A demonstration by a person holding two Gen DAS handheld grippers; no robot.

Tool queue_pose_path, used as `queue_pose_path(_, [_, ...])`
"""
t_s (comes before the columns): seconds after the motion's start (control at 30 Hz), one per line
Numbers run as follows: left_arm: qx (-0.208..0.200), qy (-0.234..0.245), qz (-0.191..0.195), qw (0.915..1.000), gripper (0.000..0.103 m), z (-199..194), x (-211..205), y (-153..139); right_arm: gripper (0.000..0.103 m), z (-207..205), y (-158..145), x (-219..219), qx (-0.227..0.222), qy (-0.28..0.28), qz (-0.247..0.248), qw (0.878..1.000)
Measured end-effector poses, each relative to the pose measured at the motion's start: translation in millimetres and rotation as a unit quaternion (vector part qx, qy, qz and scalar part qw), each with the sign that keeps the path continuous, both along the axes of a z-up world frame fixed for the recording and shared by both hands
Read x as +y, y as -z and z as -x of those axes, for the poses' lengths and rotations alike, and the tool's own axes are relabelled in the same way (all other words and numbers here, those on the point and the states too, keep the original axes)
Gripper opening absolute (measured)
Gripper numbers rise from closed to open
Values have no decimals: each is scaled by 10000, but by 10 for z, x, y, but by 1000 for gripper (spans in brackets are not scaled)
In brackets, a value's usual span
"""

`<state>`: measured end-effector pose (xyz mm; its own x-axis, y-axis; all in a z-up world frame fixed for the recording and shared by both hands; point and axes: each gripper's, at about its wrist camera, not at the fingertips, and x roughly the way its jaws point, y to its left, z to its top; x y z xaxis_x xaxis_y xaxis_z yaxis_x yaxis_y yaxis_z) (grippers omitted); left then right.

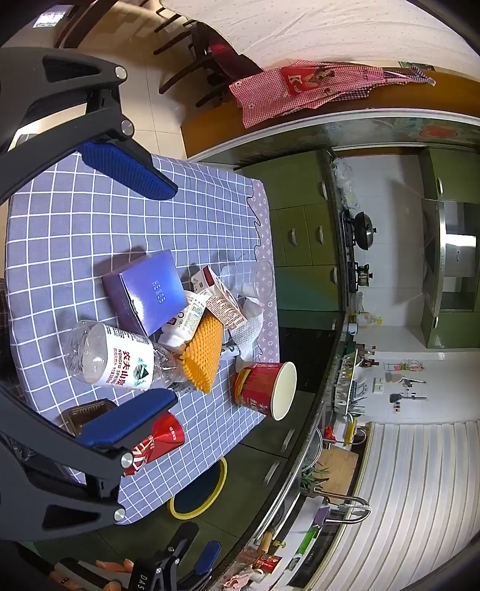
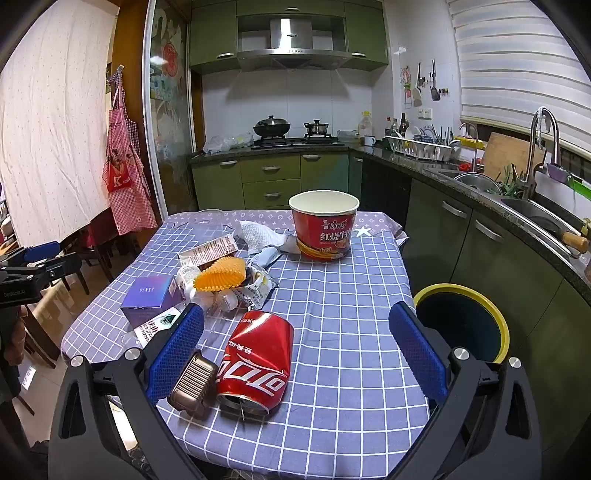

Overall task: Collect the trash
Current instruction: 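Grasp the red-and-white paper noodle cup with the right gripper, then carry the noodle cup with the right gripper over the yellow-rimmed bin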

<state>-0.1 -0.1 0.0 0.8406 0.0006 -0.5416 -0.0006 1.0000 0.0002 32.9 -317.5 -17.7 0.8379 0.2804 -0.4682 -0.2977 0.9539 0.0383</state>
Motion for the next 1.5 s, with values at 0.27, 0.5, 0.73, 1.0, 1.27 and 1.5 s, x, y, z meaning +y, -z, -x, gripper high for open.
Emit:
queue_pose_path(0.27, [28,-4,0,10000,97,-12,30,6,99,-22,68,16,52,10,-2,10000])
queue_pose_path(0.5, [90,75,-42,9999,97,-327,26,23,99,-345,50,1,369,-236,-13,9990])
queue_pose_path(0.73, [47,48,-91,9999,97,-1122,306,-94,99,-1314,-320,-158,1100,-158,-47,9938])
queue_pose_path(1.0, [218,153,79,9996,97,-2104,412,33,87,-2898,-417,-132,2163,168,286,9758])
queue_pose_path(1.27, [415,269,123,9987,97,-2620,424,313,61,-4116,15,-16,3535,391,425,9336])
queue_pose_path(1.5, [527,323,131,9980,97,-2634,434,433,47,-4414,338,116,4069,611,796,9079])
